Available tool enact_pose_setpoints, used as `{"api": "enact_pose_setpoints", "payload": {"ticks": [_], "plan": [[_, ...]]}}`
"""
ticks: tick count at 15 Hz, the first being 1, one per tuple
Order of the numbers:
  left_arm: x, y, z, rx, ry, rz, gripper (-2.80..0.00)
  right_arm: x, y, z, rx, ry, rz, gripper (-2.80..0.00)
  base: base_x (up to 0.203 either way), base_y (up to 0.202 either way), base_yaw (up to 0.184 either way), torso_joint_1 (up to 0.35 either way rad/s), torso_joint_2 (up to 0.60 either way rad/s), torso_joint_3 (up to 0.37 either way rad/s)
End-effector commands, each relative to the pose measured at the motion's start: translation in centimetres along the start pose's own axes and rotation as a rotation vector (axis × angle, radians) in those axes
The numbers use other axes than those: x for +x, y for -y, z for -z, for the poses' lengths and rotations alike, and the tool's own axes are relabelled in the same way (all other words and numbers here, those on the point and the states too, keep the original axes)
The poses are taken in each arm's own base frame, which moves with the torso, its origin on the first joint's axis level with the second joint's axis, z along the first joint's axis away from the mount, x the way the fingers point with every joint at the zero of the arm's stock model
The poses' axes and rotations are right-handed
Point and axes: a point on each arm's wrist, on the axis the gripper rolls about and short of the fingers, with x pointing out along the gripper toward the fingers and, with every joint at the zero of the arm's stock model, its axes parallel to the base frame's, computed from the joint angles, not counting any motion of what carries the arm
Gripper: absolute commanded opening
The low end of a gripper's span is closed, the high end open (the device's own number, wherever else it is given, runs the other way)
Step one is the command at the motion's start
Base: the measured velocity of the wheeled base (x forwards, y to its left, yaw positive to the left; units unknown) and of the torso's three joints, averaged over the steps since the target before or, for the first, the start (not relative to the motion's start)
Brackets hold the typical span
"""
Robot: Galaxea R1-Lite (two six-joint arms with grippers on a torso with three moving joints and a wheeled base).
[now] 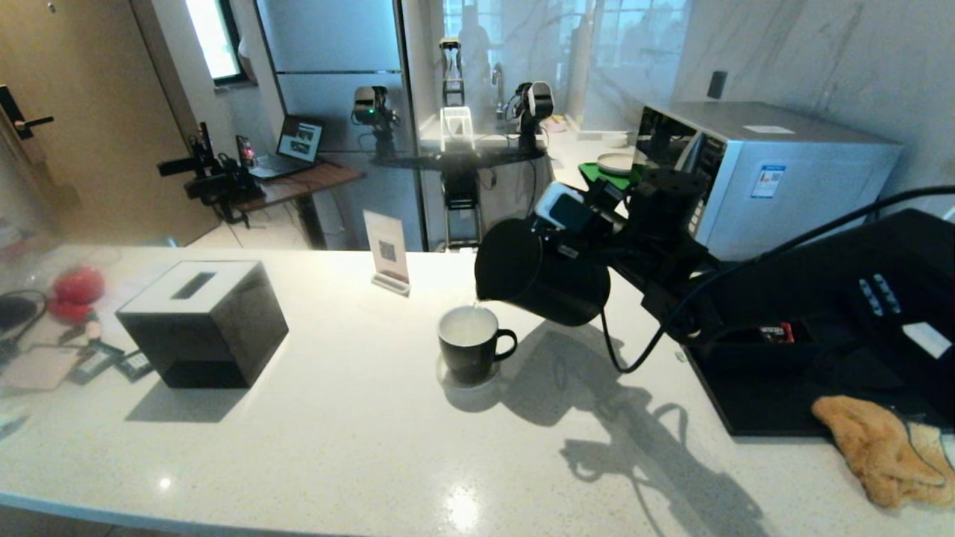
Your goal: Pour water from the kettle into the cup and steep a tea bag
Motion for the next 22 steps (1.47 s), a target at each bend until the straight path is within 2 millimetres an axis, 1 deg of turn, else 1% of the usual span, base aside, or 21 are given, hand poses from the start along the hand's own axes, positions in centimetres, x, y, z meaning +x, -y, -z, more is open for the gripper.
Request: {"api": "enact_pose_setpoints", "payload": {"ticks": [1, 22], "plan": [[0.01, 0.0, -0.01, 0.0, -0.001, 0.0, -2.8, 0.06, -0.06, -0.01, -0.012, 0.005, 0.003, -2.8, 0.0, 0.0, 0.0, 0.0, 0.0, 0.0], [0.01, 0.0, -0.01, 0.0, -0.001, -0.001, -2.8, 0.06, -0.16, -0.26, -0.051, 0.113, -0.043, -2.8, 0.0, 0.0, 0.0, 0.0, 0.0, 0.0]]}}
